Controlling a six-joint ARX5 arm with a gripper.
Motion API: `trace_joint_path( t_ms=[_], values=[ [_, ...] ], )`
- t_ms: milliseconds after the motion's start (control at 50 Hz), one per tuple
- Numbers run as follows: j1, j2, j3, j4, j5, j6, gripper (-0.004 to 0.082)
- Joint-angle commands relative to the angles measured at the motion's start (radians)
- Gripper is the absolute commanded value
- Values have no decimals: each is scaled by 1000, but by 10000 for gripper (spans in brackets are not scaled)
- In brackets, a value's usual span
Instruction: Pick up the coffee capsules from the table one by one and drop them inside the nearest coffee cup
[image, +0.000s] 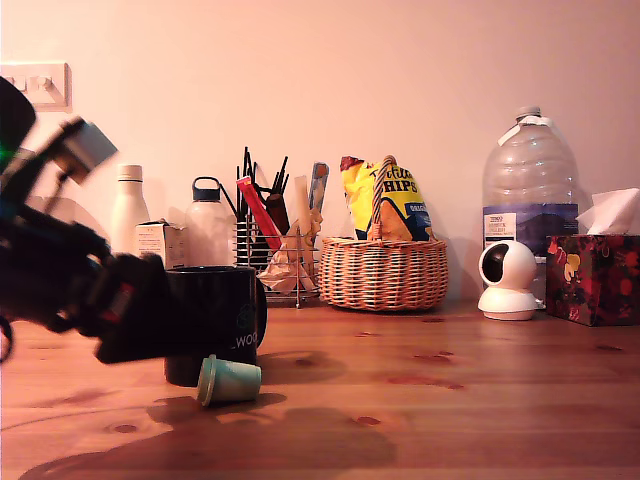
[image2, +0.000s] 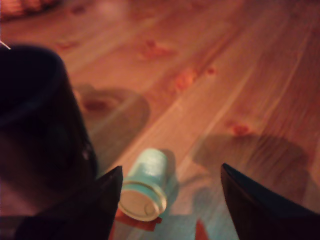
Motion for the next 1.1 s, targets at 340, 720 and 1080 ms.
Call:
trace_joint_path(
  t_ms=[340, 720, 1080],
  values=[
    [-14, 139, 103, -2, 8, 35, 566],
    [-14, 139, 103, -98, 7, 61, 549],
    [-14, 139, 103, -115, 7, 71, 395]
  ],
)
